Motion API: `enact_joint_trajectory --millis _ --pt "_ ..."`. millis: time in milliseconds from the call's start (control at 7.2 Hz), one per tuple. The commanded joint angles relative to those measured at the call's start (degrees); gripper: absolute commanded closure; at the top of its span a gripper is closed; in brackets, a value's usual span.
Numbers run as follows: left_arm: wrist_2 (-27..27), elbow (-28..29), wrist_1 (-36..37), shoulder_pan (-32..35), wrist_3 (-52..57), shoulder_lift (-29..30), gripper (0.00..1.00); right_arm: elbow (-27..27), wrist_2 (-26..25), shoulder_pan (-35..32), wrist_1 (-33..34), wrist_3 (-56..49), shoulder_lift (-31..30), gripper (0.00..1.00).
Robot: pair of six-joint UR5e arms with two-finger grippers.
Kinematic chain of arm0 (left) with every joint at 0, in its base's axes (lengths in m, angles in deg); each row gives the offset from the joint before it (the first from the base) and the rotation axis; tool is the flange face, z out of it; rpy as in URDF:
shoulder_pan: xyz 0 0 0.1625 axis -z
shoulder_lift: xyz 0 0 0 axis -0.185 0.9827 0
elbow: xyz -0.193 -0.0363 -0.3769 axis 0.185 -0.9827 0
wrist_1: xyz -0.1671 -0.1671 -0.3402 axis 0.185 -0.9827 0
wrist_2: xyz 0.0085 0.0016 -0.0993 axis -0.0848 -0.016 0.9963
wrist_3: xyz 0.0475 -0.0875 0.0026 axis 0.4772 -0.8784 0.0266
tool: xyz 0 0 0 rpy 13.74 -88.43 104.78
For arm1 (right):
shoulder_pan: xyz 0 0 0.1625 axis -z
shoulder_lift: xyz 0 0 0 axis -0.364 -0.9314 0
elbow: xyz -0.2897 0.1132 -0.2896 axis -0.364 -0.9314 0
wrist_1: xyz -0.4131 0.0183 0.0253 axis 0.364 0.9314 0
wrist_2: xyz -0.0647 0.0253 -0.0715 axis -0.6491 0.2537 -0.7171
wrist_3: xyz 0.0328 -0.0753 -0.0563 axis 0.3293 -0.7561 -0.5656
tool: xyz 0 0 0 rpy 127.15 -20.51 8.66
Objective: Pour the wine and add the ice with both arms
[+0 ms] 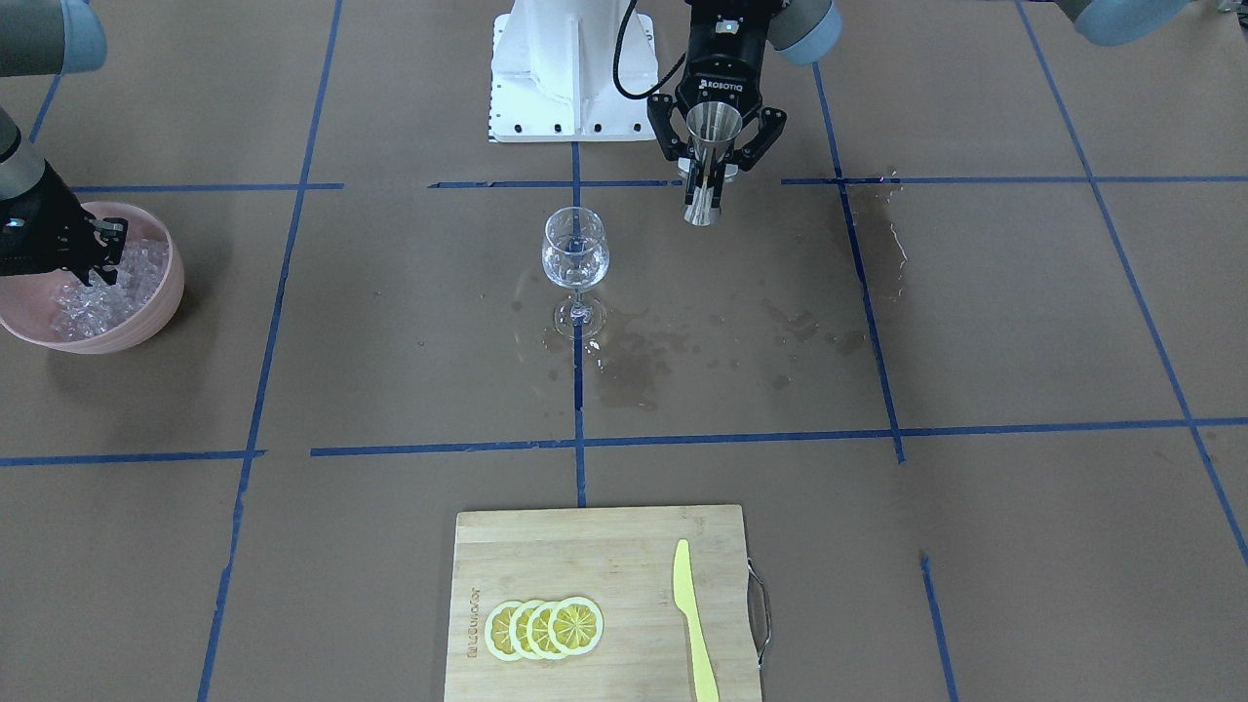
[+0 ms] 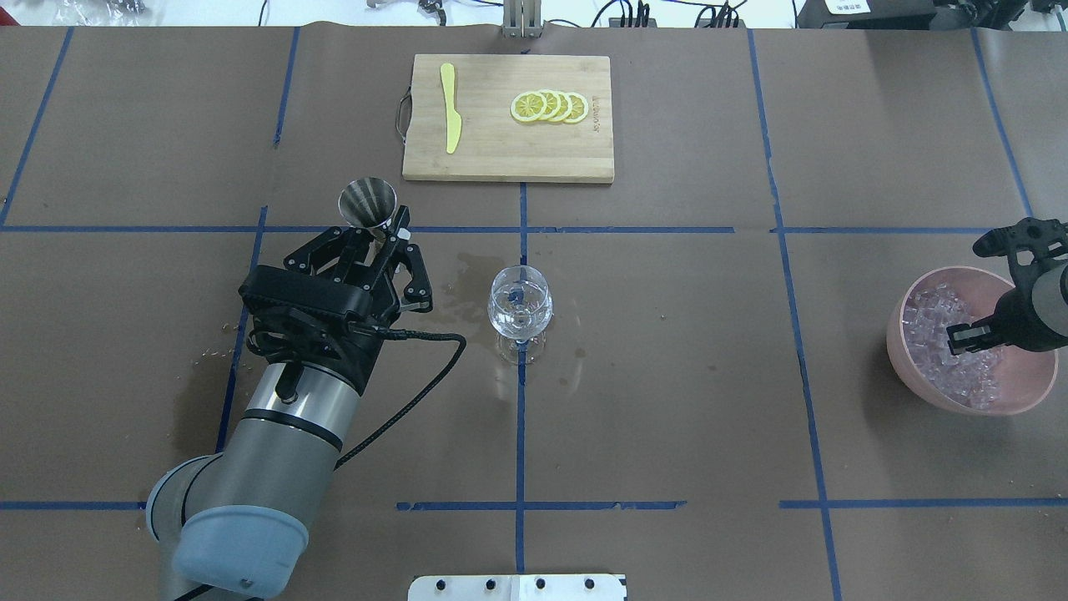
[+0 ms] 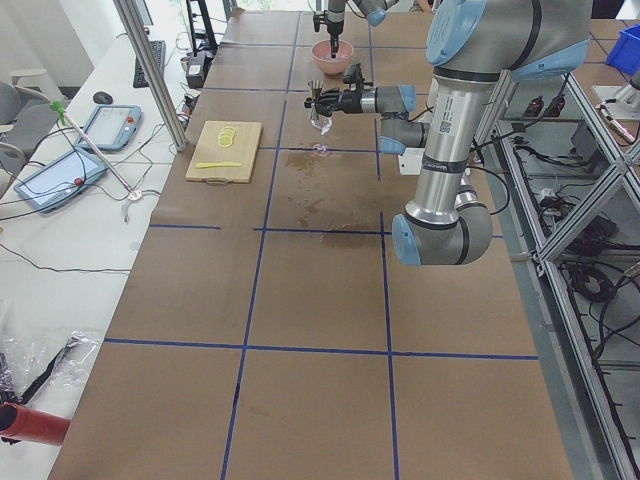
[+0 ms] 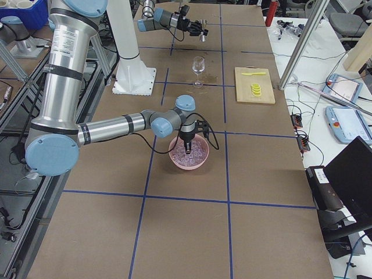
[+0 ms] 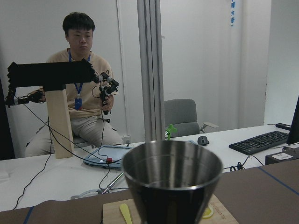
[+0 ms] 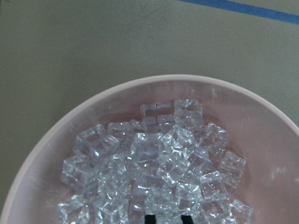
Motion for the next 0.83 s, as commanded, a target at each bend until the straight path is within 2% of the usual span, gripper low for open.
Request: enact_joint_trajectory --millis 0,278,694 --pt "-0.09 0.0 0.0 0.0 0.0 0.0 1.0 1.16 4.29 -3.67 0.42 -1.55 0.01 1.0" --pt "0.0 0.0 0.0 0.0 -0.78 -0.87 1.0 5.02 6.6 -7.21 0.77 -1.82 -0.6 1.0" --pt "0.17 -0.09 0.0 0.0 -8.84 -4.63 1.0 8.63 8.97 -12.83 0.69 -1.82 -0.86 1.0"
